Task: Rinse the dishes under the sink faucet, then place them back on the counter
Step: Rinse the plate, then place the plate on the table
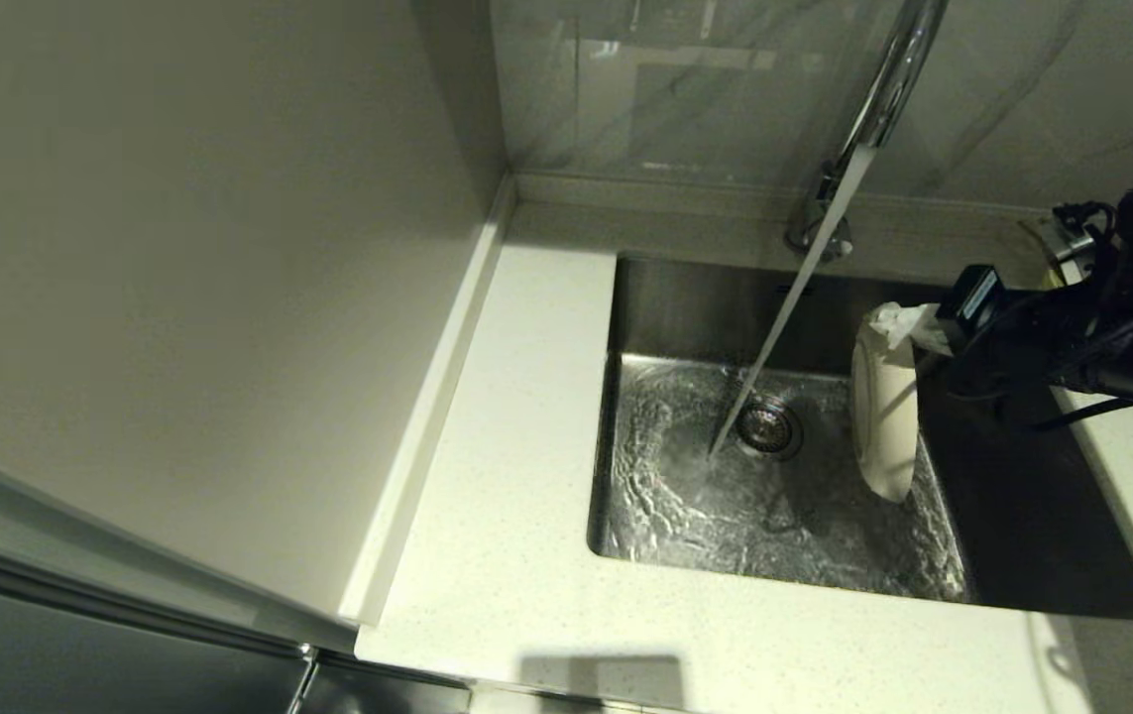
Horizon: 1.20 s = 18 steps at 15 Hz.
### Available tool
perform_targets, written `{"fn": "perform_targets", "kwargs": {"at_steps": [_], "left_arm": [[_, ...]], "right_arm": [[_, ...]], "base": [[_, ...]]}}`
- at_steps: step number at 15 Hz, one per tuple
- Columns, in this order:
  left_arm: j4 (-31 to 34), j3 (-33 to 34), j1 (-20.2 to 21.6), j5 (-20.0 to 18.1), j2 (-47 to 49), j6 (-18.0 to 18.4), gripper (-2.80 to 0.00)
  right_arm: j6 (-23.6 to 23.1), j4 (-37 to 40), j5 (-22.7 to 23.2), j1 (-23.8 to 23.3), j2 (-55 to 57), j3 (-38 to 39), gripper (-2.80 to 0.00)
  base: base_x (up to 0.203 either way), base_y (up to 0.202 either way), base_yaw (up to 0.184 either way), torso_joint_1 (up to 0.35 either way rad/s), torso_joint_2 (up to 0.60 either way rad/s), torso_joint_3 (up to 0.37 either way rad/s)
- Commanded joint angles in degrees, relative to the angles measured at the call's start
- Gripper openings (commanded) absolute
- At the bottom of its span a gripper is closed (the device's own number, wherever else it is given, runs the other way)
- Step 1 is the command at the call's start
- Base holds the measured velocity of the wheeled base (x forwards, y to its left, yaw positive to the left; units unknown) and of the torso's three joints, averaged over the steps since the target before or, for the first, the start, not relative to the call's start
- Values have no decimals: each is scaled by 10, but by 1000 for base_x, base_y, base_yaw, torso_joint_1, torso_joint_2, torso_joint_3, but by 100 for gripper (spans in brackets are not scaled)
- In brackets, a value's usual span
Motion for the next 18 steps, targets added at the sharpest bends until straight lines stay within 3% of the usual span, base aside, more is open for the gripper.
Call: {"fn": "perform_targets", "kwargs": {"at_steps": [1,3,4,9,11,14,16,18], "left_arm": [[0,0,0,0,-1,0,-280],[0,0,0,0,-1,0,-280],[0,0,0,0,-1,0,-280],[0,0,0,0,-1,0,-280],[0,0,0,0,-1,0,-280],[0,0,0,0,-1,0,-280],[0,0,0,0,-1,0,-280],[0,0,0,0,-1,0,-280]], "right_arm": [[70,-4,6,-25,-14,-23,-280],[187,-13,15,-62,-26,-64,-280],[221,-25,19,-84,-38,-85,-280],[293,-33,97,-142,-58,-146,-280],[291,-33,107,-143,-62,-137,-280],[229,-34,132,-141,-85,-109,-280],[220,-34,151,-139,-88,-97,-280],[158,-30,158,-139,-88,-93,-280]], "base": [[0,0,0,0,0,0],[0,0,0,0,0,0],[0,0,0,0,0,0],[0,0,0,0,0,0],[0,0,0,0,0,0],[0,0,0,0,0,0],[0,0,0,0,0,0],[0,0,0,0,0,0]]}}
